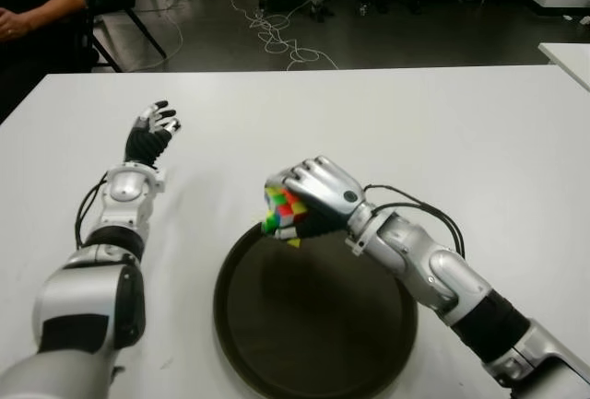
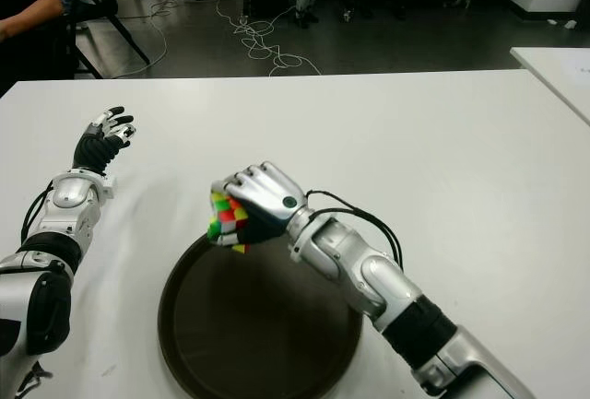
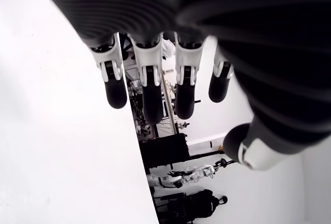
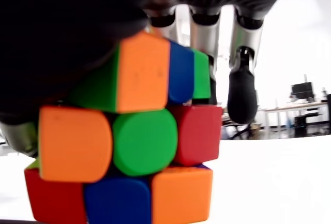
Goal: Pick up the Rubik's Cube and put it in the plate
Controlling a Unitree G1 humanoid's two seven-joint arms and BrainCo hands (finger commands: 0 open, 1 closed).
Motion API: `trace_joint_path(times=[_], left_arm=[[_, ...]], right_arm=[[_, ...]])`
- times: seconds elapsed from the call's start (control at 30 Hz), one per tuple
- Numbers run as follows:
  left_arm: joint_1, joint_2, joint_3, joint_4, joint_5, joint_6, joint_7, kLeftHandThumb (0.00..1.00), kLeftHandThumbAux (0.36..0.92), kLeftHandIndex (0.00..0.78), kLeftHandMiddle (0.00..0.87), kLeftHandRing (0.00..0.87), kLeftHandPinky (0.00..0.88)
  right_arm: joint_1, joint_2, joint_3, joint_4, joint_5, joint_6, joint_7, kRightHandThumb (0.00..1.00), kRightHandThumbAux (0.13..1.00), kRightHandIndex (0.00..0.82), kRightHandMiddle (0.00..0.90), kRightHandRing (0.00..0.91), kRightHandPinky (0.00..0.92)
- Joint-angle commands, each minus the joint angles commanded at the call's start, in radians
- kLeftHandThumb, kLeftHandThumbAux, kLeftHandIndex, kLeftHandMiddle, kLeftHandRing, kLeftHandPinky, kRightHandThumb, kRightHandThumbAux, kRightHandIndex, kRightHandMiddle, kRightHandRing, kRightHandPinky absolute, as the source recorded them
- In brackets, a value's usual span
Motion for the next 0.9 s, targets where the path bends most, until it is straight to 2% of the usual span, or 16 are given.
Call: trace_joint_path(times=[0.53, 0.9], left_arm=[[0.001, 0.006, -0.006, -0.001, 0.003, -0.004, -0.007, 0.155, 0.573, 0.135, 0.193, 0.169, 0.137], [0.001, 0.005, 0.008, 0.0, -0.01, -0.002, -0.017, 0.176, 0.571, 0.144, 0.195, 0.175, 0.142]], right_arm=[[0.049, 0.007, -0.017, -0.02, 0.01, -0.05, 0.0, 0.69, 0.732, 0.423, 0.647, 0.659, 0.636], [0.114, 0.007, -0.027, -0.069, 0.048, -0.061, 0.044, 0.69, 0.731, 0.423, 0.64, 0.653, 0.63]])
